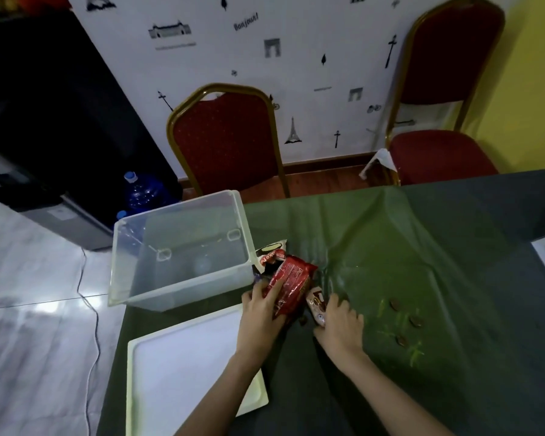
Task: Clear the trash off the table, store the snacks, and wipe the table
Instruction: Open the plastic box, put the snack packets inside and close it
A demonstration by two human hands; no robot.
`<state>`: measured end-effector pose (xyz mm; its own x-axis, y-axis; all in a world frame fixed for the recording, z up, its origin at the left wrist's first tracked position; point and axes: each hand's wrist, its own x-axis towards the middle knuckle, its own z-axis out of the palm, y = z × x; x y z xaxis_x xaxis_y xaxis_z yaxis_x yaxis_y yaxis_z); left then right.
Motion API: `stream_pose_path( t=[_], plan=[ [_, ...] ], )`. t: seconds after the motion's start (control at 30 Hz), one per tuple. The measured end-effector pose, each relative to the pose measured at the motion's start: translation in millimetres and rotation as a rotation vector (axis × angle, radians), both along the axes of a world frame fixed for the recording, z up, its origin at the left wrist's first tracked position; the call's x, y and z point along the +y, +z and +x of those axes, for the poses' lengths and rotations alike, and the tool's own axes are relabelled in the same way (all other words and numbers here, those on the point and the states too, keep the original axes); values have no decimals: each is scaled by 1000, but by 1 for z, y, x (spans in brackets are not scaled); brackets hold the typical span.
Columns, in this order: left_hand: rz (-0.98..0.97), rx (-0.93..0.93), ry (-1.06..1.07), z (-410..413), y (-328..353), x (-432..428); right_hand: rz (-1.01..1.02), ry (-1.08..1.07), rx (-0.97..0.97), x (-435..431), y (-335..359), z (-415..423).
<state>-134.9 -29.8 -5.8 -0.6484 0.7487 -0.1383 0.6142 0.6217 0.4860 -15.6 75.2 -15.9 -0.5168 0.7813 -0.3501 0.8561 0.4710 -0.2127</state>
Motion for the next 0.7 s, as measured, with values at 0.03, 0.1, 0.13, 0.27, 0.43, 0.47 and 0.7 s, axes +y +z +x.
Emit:
stream_pose_path(
  t=[0.03, 0.1, 0.13, 0.27, 0.43, 0.47, 0.7],
  plan=[
    [23, -12, 0, 2, 3, -4, -22, -7, 2, 2, 0, 1],
    [96, -77, -5, 6, 11, -12, -76, -32, 35, 6, 0, 4],
    [154, -150, -5, 8, 17, -16, -102, -44, 63, 8, 1, 7],
    [465, -555, 75, 13, 54, -23, -196, -89, 203, 20, 12, 20],
    [774, -679, 232, -9, 111, -24, -228, -137, 480, 36, 28, 19],
    [819, -665, 271, -18, 118, -27, -248, -155, 531, 35, 32, 14],
    [660, -347, 532, -102, 105, -59, -329, -105, 885, 11, 72, -47]
  ],
)
